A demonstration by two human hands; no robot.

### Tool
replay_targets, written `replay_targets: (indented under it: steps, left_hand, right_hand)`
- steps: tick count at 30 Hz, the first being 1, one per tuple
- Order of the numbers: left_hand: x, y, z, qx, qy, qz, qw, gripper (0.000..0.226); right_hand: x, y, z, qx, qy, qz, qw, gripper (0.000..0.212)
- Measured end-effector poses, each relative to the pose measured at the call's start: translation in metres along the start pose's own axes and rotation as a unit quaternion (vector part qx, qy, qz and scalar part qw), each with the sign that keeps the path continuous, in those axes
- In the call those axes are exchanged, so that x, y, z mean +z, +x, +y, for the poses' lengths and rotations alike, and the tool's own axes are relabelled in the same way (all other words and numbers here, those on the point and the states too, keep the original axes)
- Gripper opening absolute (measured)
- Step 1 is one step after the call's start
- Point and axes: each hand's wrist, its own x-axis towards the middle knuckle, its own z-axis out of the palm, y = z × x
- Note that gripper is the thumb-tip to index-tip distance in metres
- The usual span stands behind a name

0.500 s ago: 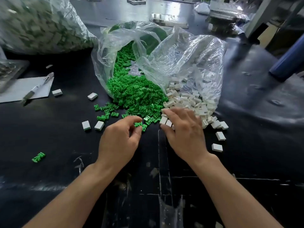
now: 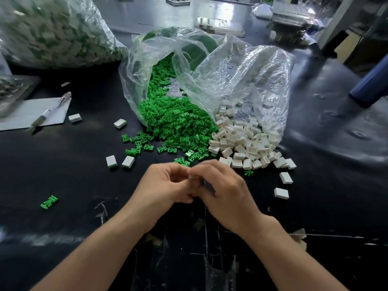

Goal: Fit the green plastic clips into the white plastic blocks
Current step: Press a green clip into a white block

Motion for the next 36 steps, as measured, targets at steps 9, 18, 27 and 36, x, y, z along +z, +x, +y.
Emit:
replay_targets:
  steps: [9,18,27,36]
  left_hand:
    - [-0.024,0.004,0.007,0.044,0.115,0.139,0.983,0.012]
    - [-0.022,0.002,0.01,0.021,0.056,0.094,0.994,0.015]
    - [-0.01,-0.003,0.006,0.027,0.015,0.005,1.0,0.015]
    - [-0.004,-0.004,0.004,0.027,-0.005,-0.028,0.999,0.017]
  right_hand:
    - [0.007,0.011,0.001,0.088,-0.033,-0.132,0.987,0.046]
    - [0.014,0.016,0.002,0.162,-0.071,-0.134,0.975,0.028]
    - [-0.024,-0.003,-0.003,0.205,0.077,-0.063,0.974,0.012]
    - [-0.023,-0.006,-0.001,0.228,0.195,-0.029,0.953,0.018]
